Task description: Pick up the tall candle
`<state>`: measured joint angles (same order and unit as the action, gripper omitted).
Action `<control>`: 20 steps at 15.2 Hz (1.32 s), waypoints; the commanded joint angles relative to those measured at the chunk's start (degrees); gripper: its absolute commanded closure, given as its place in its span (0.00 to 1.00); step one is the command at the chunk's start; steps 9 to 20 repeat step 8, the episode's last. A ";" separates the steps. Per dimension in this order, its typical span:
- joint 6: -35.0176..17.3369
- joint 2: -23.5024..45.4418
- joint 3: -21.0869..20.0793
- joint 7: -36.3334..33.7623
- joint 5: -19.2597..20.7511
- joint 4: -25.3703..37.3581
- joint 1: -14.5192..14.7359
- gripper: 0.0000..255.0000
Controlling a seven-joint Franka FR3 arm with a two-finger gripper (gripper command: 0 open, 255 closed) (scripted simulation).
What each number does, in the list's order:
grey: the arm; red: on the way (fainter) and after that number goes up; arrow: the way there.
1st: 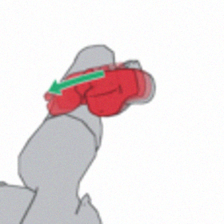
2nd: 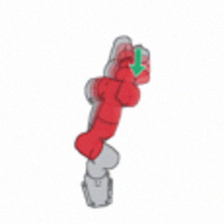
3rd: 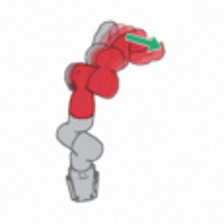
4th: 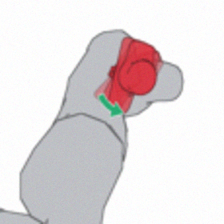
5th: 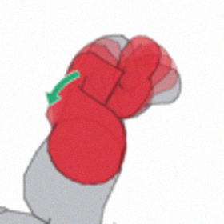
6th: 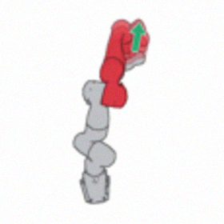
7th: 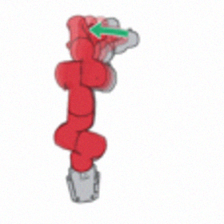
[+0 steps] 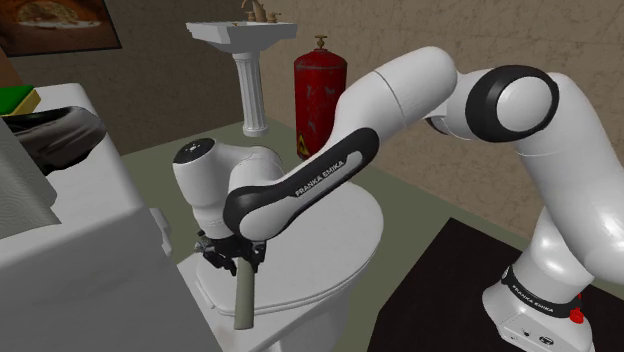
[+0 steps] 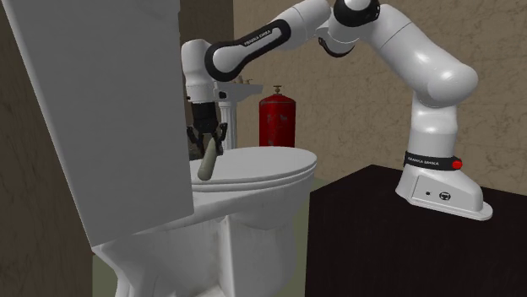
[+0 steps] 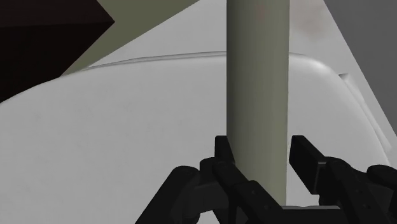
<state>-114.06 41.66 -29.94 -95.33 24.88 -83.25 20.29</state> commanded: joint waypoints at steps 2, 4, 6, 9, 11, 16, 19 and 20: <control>1.53 -1.25 -0.45 0.35 -0.60 0.38 -0.22 1.00; 2.62 -1.92 -0.71 0.61 -0.96 0.87 -0.30 1.00; 3.74 -2.55 -0.95 0.87 -1.32 1.42 -0.36 1.00; 3.82 -2.60 -0.96 0.89 -1.34 1.46 -0.36 1.00; 3.82 -2.60 -0.96 0.89 -1.34 1.46 -0.36 1.00; 3.82 -2.60 -0.96 0.89 -1.34 1.46 -0.36 1.00; 3.82 -2.60 -0.96 0.89 -1.34 1.46 -0.36 1.00; 3.82 -2.60 -0.96 0.89 -1.34 1.46 -0.36 1.00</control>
